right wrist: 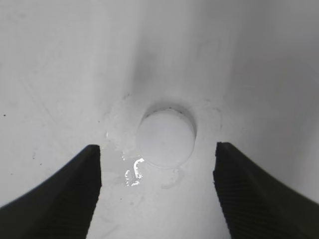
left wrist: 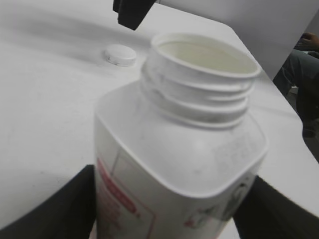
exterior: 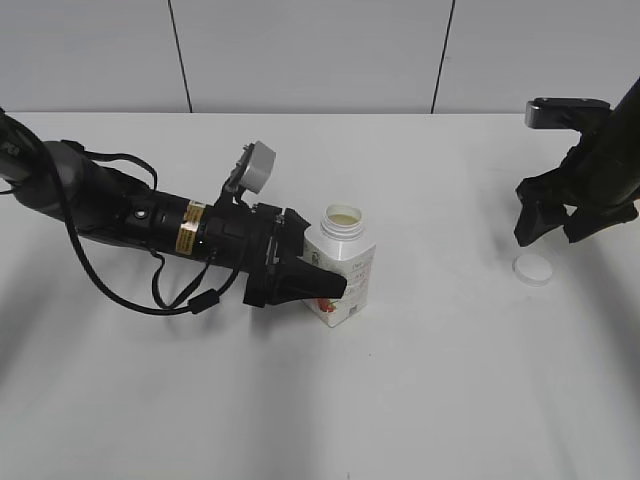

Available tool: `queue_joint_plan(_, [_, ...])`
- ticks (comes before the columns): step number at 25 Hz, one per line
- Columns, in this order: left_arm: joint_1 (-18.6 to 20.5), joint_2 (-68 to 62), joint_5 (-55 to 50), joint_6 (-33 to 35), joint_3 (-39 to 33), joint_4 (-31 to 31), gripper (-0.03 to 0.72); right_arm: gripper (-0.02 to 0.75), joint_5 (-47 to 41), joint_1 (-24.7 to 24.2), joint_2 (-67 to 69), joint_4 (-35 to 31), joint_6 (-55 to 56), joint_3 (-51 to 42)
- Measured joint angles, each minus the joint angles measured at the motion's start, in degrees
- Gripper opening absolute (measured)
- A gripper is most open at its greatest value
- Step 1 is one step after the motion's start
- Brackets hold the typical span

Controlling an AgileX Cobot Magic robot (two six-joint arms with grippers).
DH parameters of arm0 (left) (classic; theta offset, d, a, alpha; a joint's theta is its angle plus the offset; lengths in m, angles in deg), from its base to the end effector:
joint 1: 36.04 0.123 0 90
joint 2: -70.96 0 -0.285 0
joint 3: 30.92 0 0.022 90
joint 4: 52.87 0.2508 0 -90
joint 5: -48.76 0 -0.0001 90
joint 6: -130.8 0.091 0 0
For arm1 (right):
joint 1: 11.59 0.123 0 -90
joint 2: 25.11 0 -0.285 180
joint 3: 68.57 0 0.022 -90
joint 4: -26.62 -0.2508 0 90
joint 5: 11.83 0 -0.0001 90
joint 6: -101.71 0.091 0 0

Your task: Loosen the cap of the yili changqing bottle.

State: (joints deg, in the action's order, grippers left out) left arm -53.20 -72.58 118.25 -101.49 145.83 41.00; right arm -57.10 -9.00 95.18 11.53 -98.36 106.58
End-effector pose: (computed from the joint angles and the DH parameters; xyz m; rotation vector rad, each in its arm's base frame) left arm 0.3549 -0.1986 0.0647 1.4092 1.6284 -1.2970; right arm 0.3767 0.0339 0.1548 -0.3299 2.9170 0.2574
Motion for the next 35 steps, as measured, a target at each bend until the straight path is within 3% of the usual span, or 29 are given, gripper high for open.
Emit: queue_joint_plan(35, [-0.06,0.00,-0.02,-3.62,0.00,-0.26,0.530,0.554,0.00,0.00,-0.19,-0.18,0.00,0.85])
